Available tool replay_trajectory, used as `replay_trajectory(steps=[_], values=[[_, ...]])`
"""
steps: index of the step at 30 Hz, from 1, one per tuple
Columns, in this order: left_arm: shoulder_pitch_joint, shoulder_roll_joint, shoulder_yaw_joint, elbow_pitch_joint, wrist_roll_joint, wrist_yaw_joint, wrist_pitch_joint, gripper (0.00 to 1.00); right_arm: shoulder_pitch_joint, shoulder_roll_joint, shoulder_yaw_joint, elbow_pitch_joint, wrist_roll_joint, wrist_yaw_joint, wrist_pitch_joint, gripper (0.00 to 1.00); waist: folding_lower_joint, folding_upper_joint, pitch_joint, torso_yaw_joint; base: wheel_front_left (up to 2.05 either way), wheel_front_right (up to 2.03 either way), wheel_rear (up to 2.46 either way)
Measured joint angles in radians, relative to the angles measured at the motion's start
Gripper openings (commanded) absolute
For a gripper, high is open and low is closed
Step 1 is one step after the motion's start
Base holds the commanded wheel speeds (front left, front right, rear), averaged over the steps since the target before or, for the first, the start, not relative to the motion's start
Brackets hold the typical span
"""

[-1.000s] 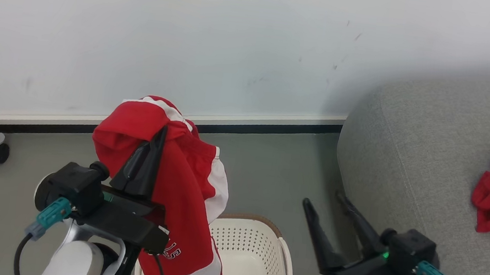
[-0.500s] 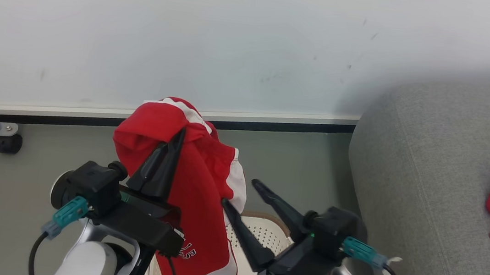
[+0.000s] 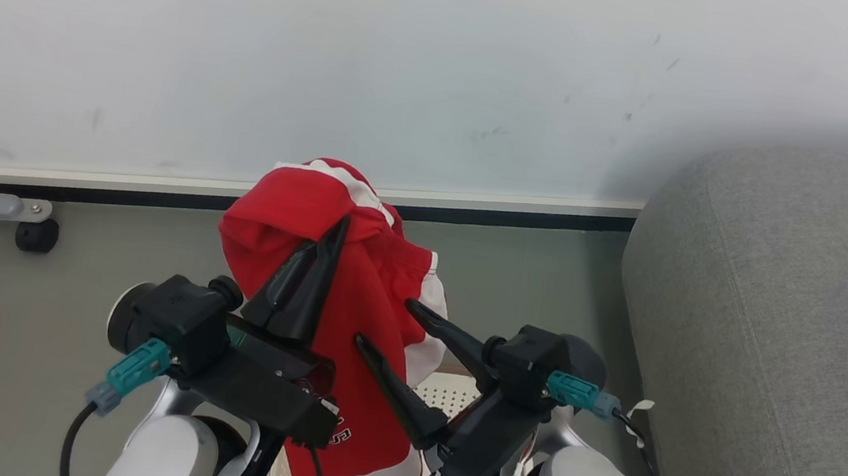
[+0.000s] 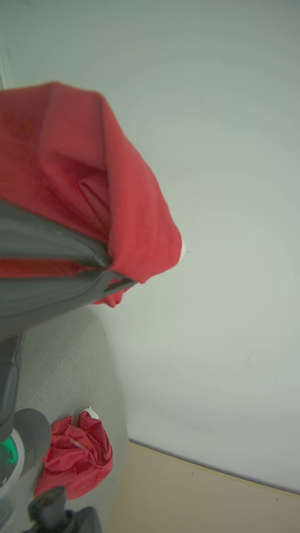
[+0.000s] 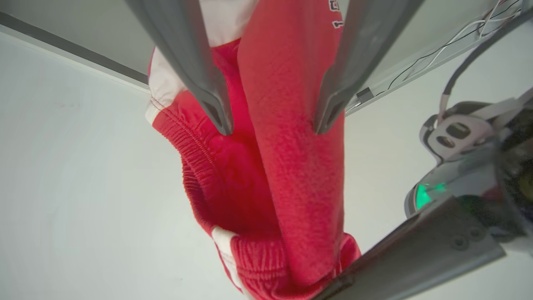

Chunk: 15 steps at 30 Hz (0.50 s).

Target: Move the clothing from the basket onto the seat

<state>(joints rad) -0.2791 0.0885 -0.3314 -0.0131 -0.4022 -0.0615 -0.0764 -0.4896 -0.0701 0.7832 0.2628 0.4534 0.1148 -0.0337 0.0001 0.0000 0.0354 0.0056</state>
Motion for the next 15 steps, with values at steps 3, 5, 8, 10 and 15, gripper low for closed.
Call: replay_trajectory(steps=[3,5,8,10,15], values=[[0.0,-0.001,-0.005,-0.008,0.0,0.0,0.004,0.0,-0.028,0.001,0.013,0.034,0.007,0.001,-0.005,1.0,0.0,0.0,0.002,0.003,0.0,0.0,0.0],[0.0,-0.003,-0.009,-0.014,0.0,0.0,0.005,0.0,-0.043,0.001,0.023,0.053,0.015,0.001,-0.012,0.46,0.0,0.0,0.004,0.006,0.0,0.0,0.0],[0.0,-0.004,-0.015,-0.023,0.0,0.0,0.006,0.0,-0.064,0.002,0.032,0.076,0.031,0.002,-0.022,0.0,0.0,0.0,0.008,0.011,0.0,0.0,0.0],[0.0,-0.004,-0.017,-0.026,0.0,0.0,0.009,0.0,-0.078,0.001,0.048,0.079,0.05,0.003,-0.035,0.0,0.0,0.0,0.011,0.013,0.0,0.0,0.0],[0.0,-0.004,-0.018,-0.026,0.0,0.0,0.009,0.0,-0.1,0.002,0.087,0.084,0.084,0.004,-0.066,0.0,0.0,0.0,0.014,0.017,0.0,0.0,0.0]])
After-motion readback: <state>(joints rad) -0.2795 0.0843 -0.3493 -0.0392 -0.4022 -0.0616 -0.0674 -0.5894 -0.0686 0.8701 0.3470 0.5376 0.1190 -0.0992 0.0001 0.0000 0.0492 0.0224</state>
